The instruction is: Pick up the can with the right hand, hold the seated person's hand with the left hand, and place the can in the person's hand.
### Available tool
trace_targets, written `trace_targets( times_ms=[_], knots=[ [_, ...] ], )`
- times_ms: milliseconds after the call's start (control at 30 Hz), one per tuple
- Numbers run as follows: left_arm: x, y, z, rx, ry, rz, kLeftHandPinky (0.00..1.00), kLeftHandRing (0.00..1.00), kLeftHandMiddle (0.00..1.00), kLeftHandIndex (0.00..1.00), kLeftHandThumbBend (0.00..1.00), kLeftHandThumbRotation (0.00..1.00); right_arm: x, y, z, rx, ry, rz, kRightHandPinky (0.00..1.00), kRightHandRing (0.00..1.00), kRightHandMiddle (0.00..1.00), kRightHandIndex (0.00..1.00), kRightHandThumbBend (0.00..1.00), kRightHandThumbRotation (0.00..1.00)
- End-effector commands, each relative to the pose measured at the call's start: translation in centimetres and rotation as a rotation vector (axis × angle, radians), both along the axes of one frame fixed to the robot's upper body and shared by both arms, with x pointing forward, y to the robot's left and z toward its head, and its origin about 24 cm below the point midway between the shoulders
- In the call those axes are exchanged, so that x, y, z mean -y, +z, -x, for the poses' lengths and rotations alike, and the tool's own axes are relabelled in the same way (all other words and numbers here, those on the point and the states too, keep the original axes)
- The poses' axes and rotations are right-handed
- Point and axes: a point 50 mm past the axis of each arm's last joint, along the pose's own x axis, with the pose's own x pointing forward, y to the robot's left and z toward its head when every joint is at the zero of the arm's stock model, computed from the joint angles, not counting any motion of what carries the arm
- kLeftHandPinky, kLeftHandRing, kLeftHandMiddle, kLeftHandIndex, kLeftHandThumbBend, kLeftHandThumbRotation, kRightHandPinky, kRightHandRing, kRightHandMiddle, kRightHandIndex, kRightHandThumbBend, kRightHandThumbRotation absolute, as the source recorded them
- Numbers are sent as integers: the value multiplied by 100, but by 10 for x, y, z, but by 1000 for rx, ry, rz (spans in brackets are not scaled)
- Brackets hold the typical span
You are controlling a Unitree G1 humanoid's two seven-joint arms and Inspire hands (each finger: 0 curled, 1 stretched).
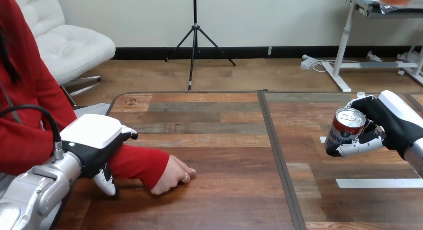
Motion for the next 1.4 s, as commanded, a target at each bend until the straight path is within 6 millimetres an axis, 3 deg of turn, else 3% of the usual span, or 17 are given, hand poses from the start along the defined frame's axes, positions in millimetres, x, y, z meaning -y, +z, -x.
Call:
trace_targets(
  times_ms=[0,333,1367],
  knots=[
    [6,14,-11,87,-16,10,74,86,89,84,100,6,-1,54,-22,196,16,8,39,41,45,47,79,0],
    [9,8,-8,146,-26,42,71,84,87,82,100,1,-1,54,-21,196,19,3,39,41,45,47,78,0],
    [22,-15,-6,236,-50,123,69,80,83,79,100,3,-1,55,-21,202,21,-1,37,40,44,47,78,0]
  ],
)
